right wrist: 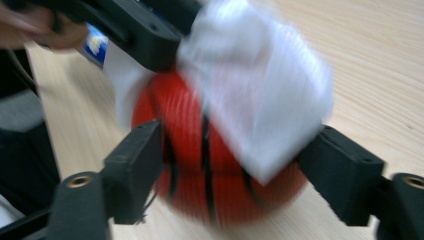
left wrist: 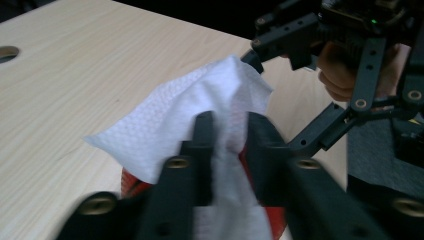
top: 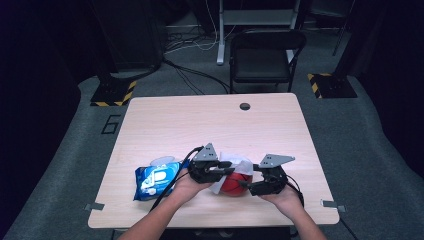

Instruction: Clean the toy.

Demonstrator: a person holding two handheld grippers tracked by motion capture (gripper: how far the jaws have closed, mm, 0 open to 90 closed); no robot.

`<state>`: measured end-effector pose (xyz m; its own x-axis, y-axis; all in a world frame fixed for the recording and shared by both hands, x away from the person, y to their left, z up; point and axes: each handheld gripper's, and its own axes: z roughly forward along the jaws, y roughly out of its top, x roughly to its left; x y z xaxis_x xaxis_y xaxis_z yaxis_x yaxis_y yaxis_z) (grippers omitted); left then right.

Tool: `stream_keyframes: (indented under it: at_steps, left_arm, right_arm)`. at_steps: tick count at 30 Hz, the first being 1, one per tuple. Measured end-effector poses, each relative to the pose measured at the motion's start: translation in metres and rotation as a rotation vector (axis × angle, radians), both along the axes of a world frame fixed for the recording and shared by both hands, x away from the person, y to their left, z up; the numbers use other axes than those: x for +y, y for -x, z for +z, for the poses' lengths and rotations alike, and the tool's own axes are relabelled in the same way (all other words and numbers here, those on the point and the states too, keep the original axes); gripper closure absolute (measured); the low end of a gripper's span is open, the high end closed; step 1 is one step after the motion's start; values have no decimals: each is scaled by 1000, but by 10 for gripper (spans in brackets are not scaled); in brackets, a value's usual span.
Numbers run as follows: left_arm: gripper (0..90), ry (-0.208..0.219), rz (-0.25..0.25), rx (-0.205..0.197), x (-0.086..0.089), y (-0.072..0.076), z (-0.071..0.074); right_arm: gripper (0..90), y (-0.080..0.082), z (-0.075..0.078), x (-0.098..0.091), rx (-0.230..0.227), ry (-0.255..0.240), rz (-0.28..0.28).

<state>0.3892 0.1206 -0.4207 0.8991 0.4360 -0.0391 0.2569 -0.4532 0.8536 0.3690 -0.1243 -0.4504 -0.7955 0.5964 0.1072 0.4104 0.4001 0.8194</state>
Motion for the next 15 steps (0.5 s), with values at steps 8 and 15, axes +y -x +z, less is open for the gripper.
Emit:
stream_keyframes:
  at_steps: [8,15]
  left_arm:
    - [698,33,33,-35,6,-1,-7]
    - [820,18,44,-47,13,-6,-6]
  right_arm:
    - [290,-1,-3,-1,8,3,1]
    - [151,-5,7,21,-48,-12,-16]
